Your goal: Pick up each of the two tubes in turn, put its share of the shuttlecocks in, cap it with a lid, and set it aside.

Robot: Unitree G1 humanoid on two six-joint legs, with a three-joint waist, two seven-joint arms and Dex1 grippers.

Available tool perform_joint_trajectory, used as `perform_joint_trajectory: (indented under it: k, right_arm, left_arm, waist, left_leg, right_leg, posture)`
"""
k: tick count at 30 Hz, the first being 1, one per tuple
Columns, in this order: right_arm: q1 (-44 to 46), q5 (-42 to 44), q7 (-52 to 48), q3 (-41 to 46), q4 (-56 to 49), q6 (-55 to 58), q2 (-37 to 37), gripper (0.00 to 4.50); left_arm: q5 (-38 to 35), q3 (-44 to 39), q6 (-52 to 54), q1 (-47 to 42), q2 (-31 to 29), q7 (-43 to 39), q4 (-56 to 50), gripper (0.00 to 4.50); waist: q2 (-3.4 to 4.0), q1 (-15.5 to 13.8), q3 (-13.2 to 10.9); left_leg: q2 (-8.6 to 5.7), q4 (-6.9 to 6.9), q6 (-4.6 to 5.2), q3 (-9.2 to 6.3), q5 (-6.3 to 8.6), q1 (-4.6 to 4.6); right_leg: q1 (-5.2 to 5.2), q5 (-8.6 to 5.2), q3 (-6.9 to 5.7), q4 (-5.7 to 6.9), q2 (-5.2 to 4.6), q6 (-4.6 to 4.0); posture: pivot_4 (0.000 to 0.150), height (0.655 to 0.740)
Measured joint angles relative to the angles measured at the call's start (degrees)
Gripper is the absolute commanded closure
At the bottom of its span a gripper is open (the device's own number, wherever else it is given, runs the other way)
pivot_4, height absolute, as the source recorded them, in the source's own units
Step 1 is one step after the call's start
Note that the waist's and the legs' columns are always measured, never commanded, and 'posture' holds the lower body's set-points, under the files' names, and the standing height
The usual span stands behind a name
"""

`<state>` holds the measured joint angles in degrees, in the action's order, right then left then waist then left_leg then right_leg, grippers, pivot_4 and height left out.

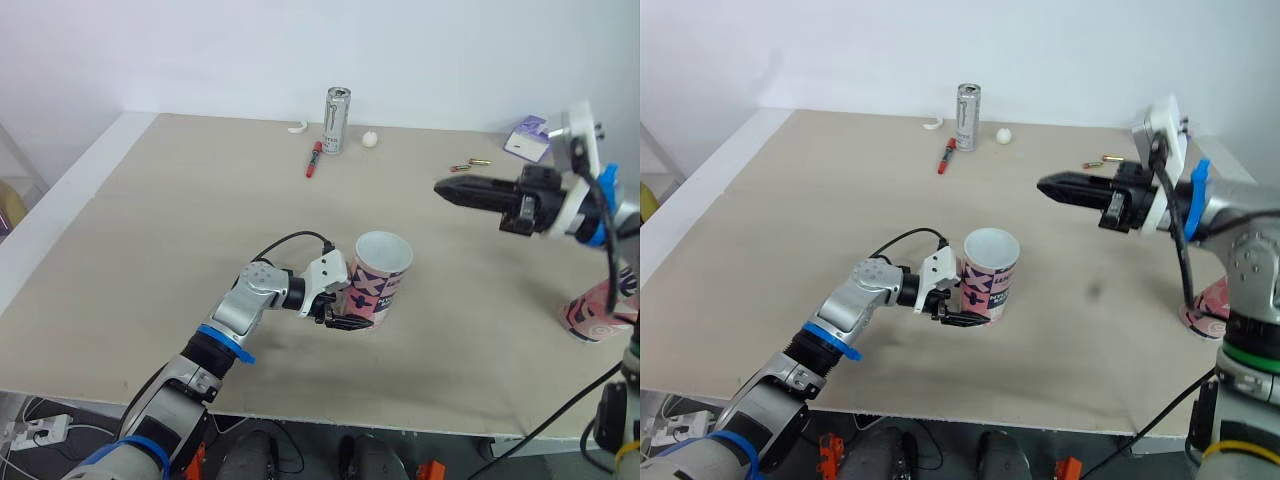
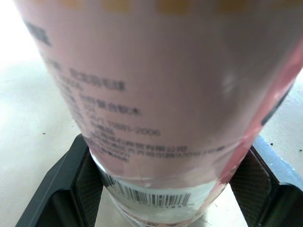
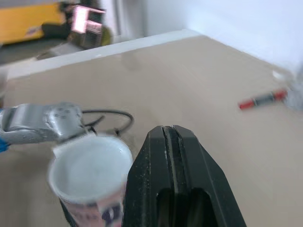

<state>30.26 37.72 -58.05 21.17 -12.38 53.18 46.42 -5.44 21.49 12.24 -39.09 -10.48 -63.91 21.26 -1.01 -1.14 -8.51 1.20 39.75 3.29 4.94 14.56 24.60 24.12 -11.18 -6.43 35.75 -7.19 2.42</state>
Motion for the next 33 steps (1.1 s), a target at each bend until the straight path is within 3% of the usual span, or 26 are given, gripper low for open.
perform_joint_trajectory:
  k: [4,5,6,7,9,10,11,12,13,14,17,26,33]
  right_arm:
    - [-10.3,-1.9,2.2,0.7,-3.6,-5.6,-2.2,4.47]
    - [-14.0,-3.9,2.2,-0.1,-5.0,-9.6,-2.3,4.18]
    - [-17.3,-5.6,2.2,-1.3,-5.9,-12.7,-2.9,3.60]
    - [-19.1,-6.8,2.2,-2.6,-5.8,-14.4,-3.6,3.60]
    - [-22.4,-9.4,1.6,-3.7,-5.9,-19.7,-3.7,2.97]
    - [-25.5,-11.1,0.7,-5.2,-5.7,-23.2,-3.7,2.13]
    - [-25.7,-11.2,0.6,-5.3,-5.6,-23.4,-3.7,2.13]
    - [-28.1,-12.8,-0.5,-7.2,-4.8,-26.5,-4.1,1.57]
    - [-29.6,-13.9,-1.1,-8.4,-4.2,-29.7,-4.8,1.31]
    - [-30.5,-14.7,-1.8,-10.0,-3.8,-32.1,-5.4,0.79]
    - [-31.5,-16.0,-3.1,-13.8,-1.4,-37.5,-7.0,0.09]
    - [-28.4,-17.3,-3.2,-17.6,3.1,-42.4,-8.8,0.09]
    - [-24.7,-18.5,-1.8,-20.4,6.4,-45.7,-11.5,0.09]
  left_arm:
    - [0.0,0.0,-1.2,-0.2,0.0,-0.2,0.6,1.15]
    - [0.0,0.2,-1.4,-0.3,0.1,-0.2,0.9,1.15]
    - [0.0,0.1,-2.0,-0.3,0.1,-0.2,1.3,1.15]
    - [0.0,0.0,-2.4,-0.3,0.1,-0.2,1.5,1.15]
    - [0.0,0.1,-2.7,-0.7,0.4,-0.3,2.2,1.15]
    - [-0.2,0.0,-3.3,-0.6,0.4,-0.3,2.5,0.60]
    - [-0.2,0.0,-3.4,-0.6,0.4,-0.3,2.5,0.60]
    - [-0.3,-0.3,-3.8,-0.6,0.3,-0.5,2.7,0.23]
    - [-0.2,-0.3,-4.5,-0.5,0.3,-0.5,3.3,0.02]
    - [0.0,-0.4,-4.8,-0.1,0.0,-0.3,4.8,0.00]
    - [-0.2,-1.2,-7.6,0.6,-0.1,-0.6,5.7,0.00]
    - [-1.4,-2.4,-11.3,1.0,-0.8,-3.0,6.8,0.00]
    - [-4.7,-4.6,-12.4,3.7,-4.8,-7.9,3.3,0.00]
  waist:
    - [0.21,-0.1,0.0]
    - [0.23,-0.2,0.0]
    - [0.16,-0.2,-0.1]
    - [0.21,-0.2,-0.1]
    - [0.35,-0.2,-0.1]
    - [0.16,-0.4,-0.1]
    - [0.14,-0.4,-0.1]
    - [0.14,-0.4,-0.2]
    - [0.17,-0.4,-0.2]
    - [0.18,-0.4,-0.2]
    - [0.17,-0.4,-0.3]
    - [0.19,-0.4,-0.5]
    - [0.41,-0.5,-0.9]
  left_leg:
    - [0.00,-0.03,0.05,0.11,-0.03,0.05]
    - [-0.01,-0.03,0.05,0.10,-0.03,0.02]
    - [0.00,-0.02,0.05,0.06,-0.03,0.02]
    - [0.00,-0.02,0.06,0.09,-0.04,0.02]
    - [-0.03,-0.02,0.15,0.14,-0.09,0.03]
    - [-0.01,-0.02,0.16,0.04,-0.10,-0.04]
    - [0.00,-0.02,0.16,0.04,-0.10,-0.04]
    - [0.01,-0.02,0.16,0.05,-0.10,0.03]
    - [0.01,-0.02,0.16,0.06,-0.10,0.01]
    - [0.01,-0.04,0.16,0.06,-0.10,0.02]
    - [0.04,-0.13,0.17,0.02,-0.10,0.07]
    - [0.11,-0.25,0.17,-0.02,-0.06,0.08]
    - [0.31,-0.27,0.14,-0.12,-0.05,0.10]
  right_leg:
    - [0.11,0.02,0.13,0.00,0.12,0.13]
    - [0.07,0.01,0.14,0.00,0.14,0.14]
    - [0.06,-0.01,0.15,-0.01,0.19,0.16]
    - [0.08,0.00,0.19,-0.01,0.19,0.17]
    - [0.10,0.04,0.24,-0.01,0.17,0.21]
    - [0.10,0.01,0.21,-0.02,0.24,0.19]
    - [0.10,0.01,0.21,-0.02,0.24,0.19]
    - [0.11,0.02,0.22,-0.02,0.24,0.18]
    - [0.10,0.02,0.23,-0.02,0.24,0.18]
    - [0.16,0.02,0.24,-0.01,0.27,0.18]
    - [0.25,0.03,0.23,0.00,0.35,0.11]
    - [0.29,-0.01,0.24,0.00,0.52,0.16]
    - [0.29,-0.08,0.24,0.01,0.80,0.03]
  posture:
    - [0.150,0.7400]
    - [0.150,0.7400]
    - [0.150,0.7400]
    - [0.150,0.7400]
    - [0.150,0.7400]
    - [0.150,0.7400]
    - [0.150,0.7400]
    - [0.150,0.7400]
    - [0.150,0.7400]
    - [0.150,0.7400]
    - [0.150,0.7400]
    - [0.150,0.7400]
    - [0.150,0.7400]
